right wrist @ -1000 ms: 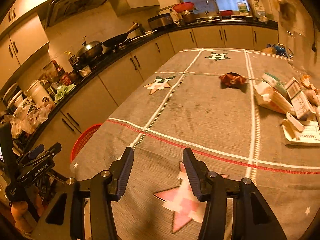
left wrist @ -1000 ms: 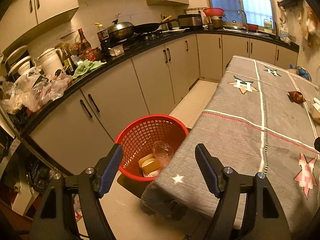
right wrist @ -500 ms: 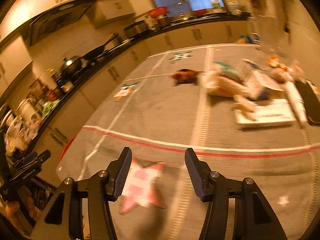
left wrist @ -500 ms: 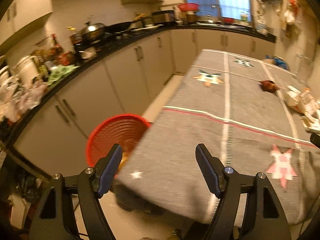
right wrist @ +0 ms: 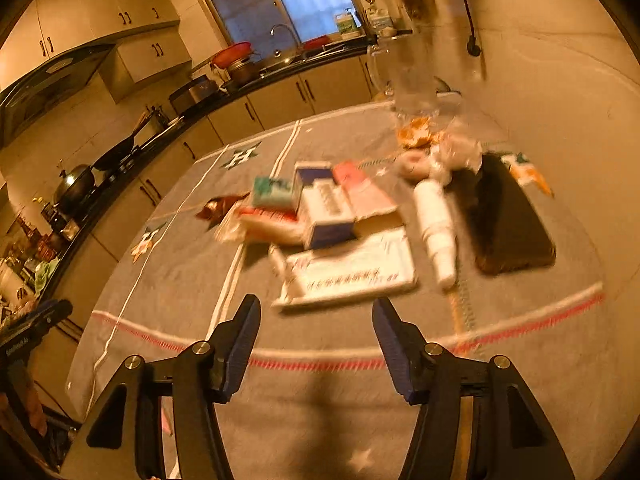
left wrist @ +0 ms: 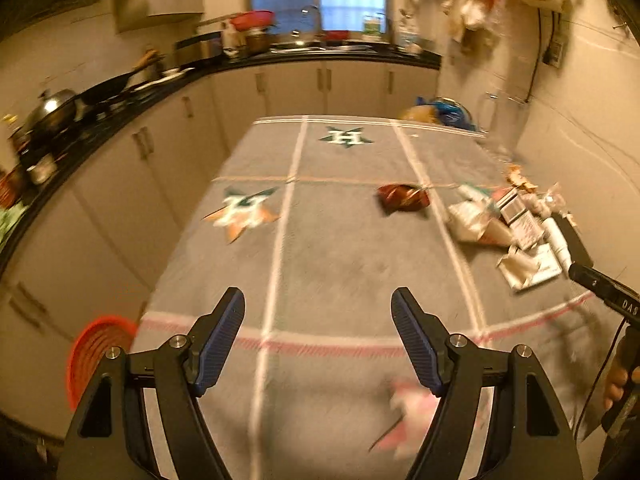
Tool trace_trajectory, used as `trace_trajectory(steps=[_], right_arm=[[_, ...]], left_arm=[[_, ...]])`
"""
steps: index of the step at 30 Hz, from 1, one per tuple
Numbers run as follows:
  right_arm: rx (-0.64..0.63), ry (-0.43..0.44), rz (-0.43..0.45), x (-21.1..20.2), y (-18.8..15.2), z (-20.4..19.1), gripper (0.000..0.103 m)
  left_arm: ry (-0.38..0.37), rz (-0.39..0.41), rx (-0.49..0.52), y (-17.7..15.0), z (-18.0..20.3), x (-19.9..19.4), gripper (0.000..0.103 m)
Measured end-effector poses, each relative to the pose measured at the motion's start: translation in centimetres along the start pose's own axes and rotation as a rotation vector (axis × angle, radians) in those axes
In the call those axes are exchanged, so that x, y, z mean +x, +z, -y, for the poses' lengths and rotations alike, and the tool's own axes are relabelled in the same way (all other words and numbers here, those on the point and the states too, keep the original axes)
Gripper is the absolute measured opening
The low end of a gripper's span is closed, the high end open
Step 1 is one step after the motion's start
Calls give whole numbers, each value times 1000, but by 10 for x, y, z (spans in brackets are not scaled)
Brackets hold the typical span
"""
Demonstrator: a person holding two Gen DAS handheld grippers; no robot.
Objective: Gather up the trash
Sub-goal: 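Move both open tools back over the table, then grasp the brown snack wrapper with the left tool while the right tool grasps the barcode box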
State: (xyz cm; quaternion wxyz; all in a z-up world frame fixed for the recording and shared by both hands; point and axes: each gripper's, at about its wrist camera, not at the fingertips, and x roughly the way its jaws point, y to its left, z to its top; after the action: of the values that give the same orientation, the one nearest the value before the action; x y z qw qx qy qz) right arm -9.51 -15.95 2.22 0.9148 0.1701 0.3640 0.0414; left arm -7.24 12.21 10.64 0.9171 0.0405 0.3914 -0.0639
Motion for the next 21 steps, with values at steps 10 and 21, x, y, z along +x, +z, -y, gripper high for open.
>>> trace_trajectory(steps=[10,21], right_arm=[[8,14,-4,45,57,10,64],[14,28,-26,89,75,13,69]], left_arm=[[-188,-106,-102,76,23,108,75],[-283,-167,-96,111,47,199,76]])
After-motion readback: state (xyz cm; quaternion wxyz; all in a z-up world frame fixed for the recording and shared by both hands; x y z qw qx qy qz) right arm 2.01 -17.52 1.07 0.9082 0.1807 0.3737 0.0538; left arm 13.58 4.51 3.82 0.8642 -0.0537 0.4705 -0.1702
